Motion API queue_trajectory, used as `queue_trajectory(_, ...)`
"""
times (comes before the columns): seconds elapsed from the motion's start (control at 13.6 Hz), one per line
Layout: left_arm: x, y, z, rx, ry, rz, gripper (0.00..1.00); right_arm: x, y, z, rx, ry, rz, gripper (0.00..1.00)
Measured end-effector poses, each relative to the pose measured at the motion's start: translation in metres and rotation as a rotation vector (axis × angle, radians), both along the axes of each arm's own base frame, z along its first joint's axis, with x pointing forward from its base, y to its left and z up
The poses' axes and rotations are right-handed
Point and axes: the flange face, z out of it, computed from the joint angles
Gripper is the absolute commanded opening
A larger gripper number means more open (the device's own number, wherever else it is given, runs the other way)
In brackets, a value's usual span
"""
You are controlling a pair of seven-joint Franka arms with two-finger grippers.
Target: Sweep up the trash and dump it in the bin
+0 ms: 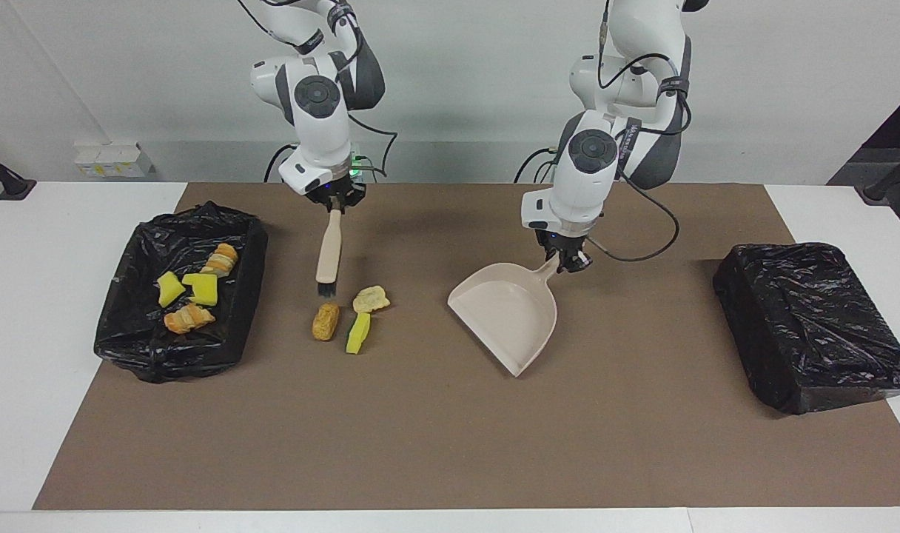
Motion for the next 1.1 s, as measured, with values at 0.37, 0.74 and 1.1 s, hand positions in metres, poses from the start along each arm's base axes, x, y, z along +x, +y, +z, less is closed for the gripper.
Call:
queue_trajectory(0.37,-0.005,-0.018,-0.009,0.002,-0.015,-0.227,0.00,0.054,-0.054,-0.025,-0.149,-0.007,0.121,0.00)
queue_trajectory(0.74,-0.004,-0.025,-0.015,-0.008,-0.032,-0.250,0.00,0.066,-0.035,-0.067,-0.137,0.002,0.181,0.00)
queue_trajectory(1.1,-0.004,-0.025,-0.015,-0.003,-0.031,-0.253,0.00,0.050,0.050,-0.097,-0.113,0.006,0.149,0.00)
